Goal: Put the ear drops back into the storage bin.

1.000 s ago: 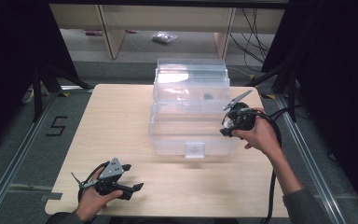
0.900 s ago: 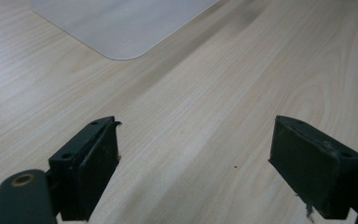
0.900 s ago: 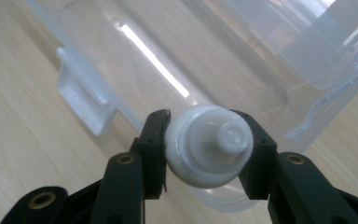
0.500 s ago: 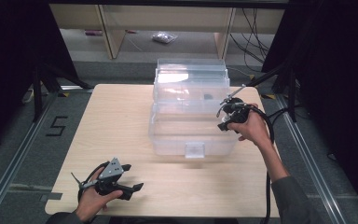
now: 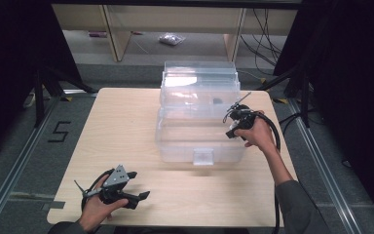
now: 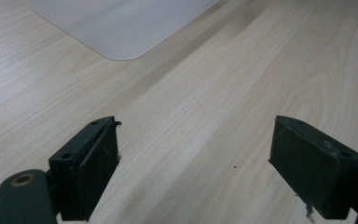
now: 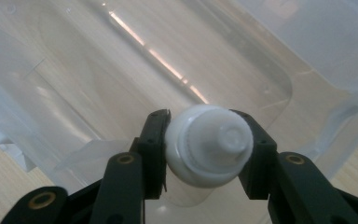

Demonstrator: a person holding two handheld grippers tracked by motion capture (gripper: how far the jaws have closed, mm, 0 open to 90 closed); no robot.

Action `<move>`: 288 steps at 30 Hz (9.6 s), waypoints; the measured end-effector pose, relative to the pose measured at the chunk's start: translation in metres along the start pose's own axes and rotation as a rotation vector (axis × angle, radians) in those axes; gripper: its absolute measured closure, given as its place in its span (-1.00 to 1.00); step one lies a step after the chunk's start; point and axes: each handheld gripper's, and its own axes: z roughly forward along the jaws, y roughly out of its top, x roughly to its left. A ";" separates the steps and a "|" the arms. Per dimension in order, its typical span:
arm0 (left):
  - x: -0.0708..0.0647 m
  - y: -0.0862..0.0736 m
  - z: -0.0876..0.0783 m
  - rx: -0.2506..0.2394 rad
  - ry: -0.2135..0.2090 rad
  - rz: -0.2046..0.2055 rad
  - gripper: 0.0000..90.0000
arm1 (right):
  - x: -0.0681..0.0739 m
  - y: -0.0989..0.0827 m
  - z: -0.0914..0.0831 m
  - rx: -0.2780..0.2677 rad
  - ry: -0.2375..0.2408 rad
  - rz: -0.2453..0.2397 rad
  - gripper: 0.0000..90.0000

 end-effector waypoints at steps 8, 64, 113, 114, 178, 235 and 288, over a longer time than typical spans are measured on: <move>0.000 0.000 0.000 0.000 -0.004 0.002 -0.67 | 0.000 0.000 0.016 0.026 0.011 0.000 0.33; 0.000 0.000 0.000 0.000 -0.006 0.004 -0.67 | 0.000 0.000 0.031 0.072 -0.026 -0.001 -0.12; 0.001 -0.001 0.002 -0.004 -0.005 0.003 -0.67 | 0.039 -0.041 -0.034 -0.243 0.038 0.019 -0.44; 0.000 -0.001 0.002 -0.015 -0.010 -0.009 -0.67 | 0.039 -0.041 -0.033 -0.256 0.033 0.018 -0.44; -0.002 0.000 0.001 -0.024 -0.015 -0.001 -0.67 | 0.070 -0.086 -0.033 -0.267 0.094 -0.057 -0.50; -0.002 -0.001 0.002 -0.027 -0.009 -0.007 -0.67 | 0.097 -0.125 -0.002 -0.241 0.119 -0.094 -0.53; -0.002 -0.001 0.002 -0.008 -0.013 -0.005 -0.67 | 0.111 -0.193 0.010 -0.310 0.135 0.014 -0.62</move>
